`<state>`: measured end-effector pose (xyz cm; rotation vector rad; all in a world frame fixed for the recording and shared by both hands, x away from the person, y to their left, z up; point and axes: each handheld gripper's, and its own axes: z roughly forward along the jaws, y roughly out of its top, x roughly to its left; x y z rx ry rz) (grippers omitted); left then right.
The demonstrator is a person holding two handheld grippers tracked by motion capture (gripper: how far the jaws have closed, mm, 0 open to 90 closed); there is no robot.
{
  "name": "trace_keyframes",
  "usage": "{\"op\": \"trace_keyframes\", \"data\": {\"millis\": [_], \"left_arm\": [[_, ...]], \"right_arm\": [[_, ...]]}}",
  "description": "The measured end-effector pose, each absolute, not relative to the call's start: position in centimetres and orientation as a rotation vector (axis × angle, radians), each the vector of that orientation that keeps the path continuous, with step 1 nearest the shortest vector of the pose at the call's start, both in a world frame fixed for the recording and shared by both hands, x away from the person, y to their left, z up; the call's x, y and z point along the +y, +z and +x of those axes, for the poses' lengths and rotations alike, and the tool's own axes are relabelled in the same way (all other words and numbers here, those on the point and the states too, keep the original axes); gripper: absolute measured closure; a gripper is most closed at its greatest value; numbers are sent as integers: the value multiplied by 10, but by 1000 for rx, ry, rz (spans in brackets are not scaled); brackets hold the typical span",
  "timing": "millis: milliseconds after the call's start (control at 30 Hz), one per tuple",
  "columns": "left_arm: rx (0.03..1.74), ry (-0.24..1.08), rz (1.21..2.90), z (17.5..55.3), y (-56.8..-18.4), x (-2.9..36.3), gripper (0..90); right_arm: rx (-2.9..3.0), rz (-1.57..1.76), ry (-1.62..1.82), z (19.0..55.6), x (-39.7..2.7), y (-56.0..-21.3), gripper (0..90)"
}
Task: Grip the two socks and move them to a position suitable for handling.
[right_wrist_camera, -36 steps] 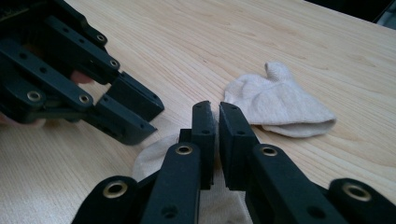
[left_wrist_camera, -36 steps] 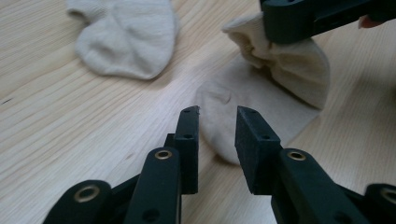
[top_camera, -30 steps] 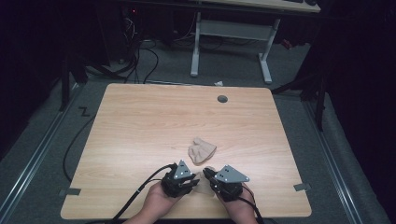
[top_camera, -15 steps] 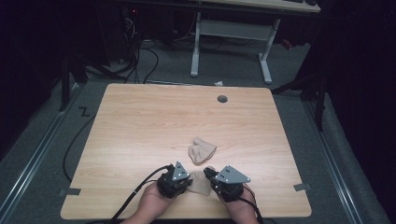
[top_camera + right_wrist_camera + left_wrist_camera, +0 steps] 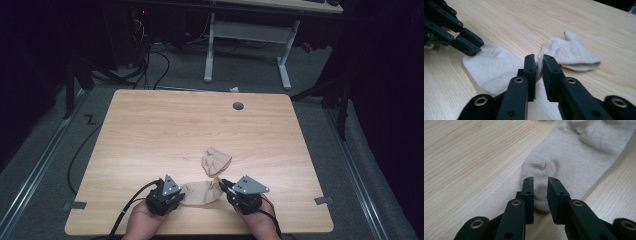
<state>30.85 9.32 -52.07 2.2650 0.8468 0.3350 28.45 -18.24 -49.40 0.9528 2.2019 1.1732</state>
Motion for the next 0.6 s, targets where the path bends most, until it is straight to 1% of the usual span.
{"op": "trace_keyframes", "data": {"millis": [33,67,200,267,400,500,600], "left_arm": [[848,338,2264,309,-520,93,750],[846,342,2265,309,-520,93,738],[817,347,2243,309,-514,90,694],[806,346,2219,310,-510,90,671],[807,330,2195,317,-510,87,659],[805,351,2222,325,-517,82,682],[821,334,2239,331,-523,81,693]], "right_arm": [[2192,967,1185,284,-185,-494,734],[2183,980,1191,284,-188,-493,722],[2153,1001,1202,286,-195,-491,715],[2155,1008,1189,288,-196,-492,737],[2211,1013,1157,294,-195,-498,840],[2289,1016,1098,299,-190,-507,862],[2349,1032,1023,306,-183,-517,862]]}}
